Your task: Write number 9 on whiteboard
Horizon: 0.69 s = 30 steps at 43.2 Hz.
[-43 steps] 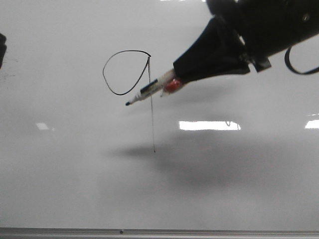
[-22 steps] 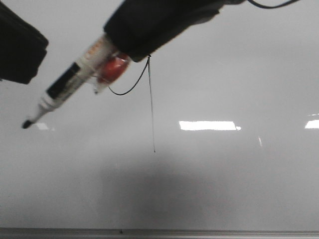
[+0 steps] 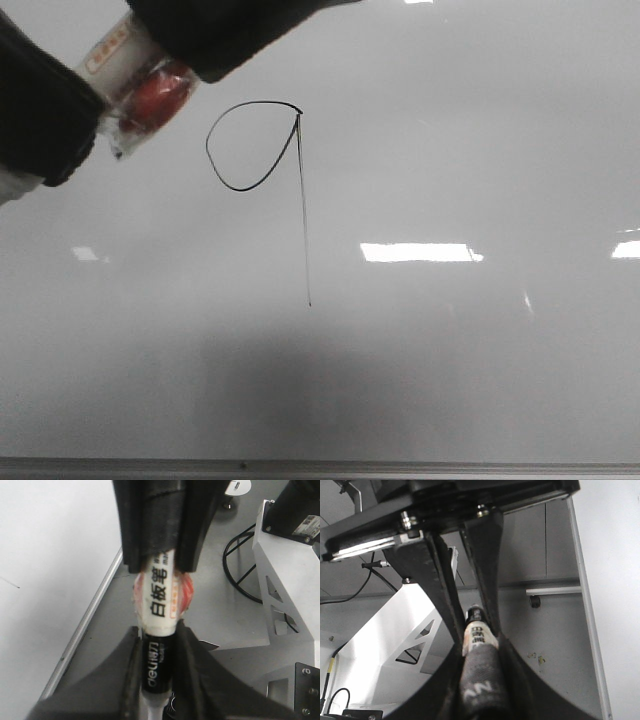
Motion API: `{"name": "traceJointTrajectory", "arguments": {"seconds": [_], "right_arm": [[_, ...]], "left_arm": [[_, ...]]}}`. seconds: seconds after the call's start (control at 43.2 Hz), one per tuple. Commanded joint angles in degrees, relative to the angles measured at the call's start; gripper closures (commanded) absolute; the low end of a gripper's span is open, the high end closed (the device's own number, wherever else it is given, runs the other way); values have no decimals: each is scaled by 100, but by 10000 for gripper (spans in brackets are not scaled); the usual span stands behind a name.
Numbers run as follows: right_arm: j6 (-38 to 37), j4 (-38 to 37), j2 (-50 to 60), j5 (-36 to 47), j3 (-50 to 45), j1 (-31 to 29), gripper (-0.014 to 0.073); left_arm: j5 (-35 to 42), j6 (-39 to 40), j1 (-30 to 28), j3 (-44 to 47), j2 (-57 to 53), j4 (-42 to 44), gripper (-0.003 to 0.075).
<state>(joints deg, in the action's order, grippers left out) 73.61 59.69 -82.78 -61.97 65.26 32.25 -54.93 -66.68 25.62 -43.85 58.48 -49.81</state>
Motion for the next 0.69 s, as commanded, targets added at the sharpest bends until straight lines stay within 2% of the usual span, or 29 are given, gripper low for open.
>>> {"name": "traceJointTrajectory", "arguments": {"seconds": [0.0, 0.069, 0.232, 0.324, 0.394, 0.51, 0.672], "right_arm": [[48, 399, 212, 49, 195, -2, 599], [-37, 438, 212, 131, 195, -2, 501], [-134, 1027, 241, 281, 197, -21, 88], [-134, 1231, 350, 400, 286, -21, -61], [-141, 1211, 506, 637, 351, -26, -60], [-310, 952, 954, 1013, 359, -199, -17], [-962, 113, 1786, 1062, 215, -780, 41]], "left_arm": [[73, -37, 8, -192, -43, -312, 739], [73, -40, 8, -192, -43, -312, 739], [64, -40, 8, -192, -43, -312, 739], [88, -40, 8, -192, -43, -247, 739], [178, 59, 8, -192, -35, -85, 739], [661, 768, 8, -181, -35, 497, 739], [1587, 2915, -91, -181, -35, 2133, 739]]}}
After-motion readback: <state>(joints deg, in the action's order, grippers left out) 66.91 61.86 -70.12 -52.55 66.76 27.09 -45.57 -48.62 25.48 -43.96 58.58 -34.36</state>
